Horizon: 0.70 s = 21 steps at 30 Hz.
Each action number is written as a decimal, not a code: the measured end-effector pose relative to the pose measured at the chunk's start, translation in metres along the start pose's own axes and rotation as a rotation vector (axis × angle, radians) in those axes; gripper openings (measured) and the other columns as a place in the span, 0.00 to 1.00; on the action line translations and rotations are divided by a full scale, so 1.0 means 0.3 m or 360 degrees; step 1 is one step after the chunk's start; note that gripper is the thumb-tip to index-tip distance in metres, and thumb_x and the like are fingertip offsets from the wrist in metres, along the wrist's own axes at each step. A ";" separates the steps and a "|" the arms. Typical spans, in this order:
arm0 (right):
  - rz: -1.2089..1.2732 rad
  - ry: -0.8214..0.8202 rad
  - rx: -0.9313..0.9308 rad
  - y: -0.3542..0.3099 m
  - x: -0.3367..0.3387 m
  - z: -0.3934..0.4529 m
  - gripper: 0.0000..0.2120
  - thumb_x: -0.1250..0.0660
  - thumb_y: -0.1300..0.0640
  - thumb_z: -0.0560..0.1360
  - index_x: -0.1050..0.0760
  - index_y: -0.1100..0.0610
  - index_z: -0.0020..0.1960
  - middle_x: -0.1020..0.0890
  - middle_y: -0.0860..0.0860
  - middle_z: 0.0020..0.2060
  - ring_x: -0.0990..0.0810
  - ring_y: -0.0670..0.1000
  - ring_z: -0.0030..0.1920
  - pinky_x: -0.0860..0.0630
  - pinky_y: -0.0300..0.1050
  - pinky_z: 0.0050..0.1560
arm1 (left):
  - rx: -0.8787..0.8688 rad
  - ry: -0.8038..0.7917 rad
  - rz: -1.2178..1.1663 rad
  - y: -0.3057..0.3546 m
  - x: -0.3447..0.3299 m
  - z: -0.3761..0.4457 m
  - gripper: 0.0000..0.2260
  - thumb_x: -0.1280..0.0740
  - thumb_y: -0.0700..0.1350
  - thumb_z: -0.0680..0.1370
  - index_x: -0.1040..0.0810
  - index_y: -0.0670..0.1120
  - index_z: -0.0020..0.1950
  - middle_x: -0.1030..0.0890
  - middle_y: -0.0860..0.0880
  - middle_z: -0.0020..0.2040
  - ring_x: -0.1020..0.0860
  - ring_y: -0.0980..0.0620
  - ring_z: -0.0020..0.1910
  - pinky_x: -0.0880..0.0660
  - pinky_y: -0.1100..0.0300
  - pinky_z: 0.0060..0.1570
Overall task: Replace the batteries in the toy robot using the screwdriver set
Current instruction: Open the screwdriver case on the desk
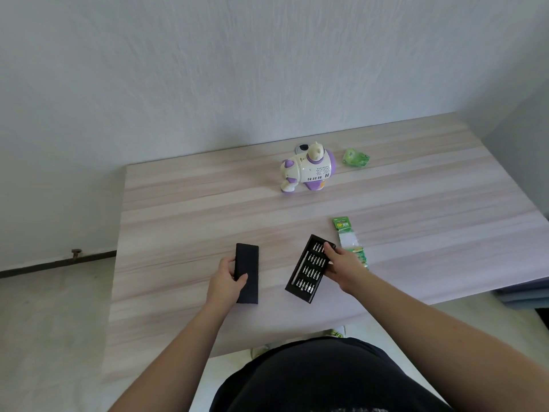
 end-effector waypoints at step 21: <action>-0.0691 0.0036 0.0116 0.095 -0.213 0.087 0.19 0.39 0.72 0.76 0.32 0.65 0.66 0.21 0.57 0.51 0.23 0.54 0.49 0.25 0.42 0.45 | -0.0305 -0.0060 0.0268 -0.091 0.061 0.071 0.26 0.31 0.39 0.76 0.34 0.47 0.73 0.28 0.43 0.63 0.26 0.46 0.61 0.31 0.54 0.64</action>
Point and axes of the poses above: each hand's wrist, its own z-axis towards the middle knuckle, its own x-axis out of the back of the hand, y = z × x, the point moved 1 cm from there along z, towards the middle knuckle
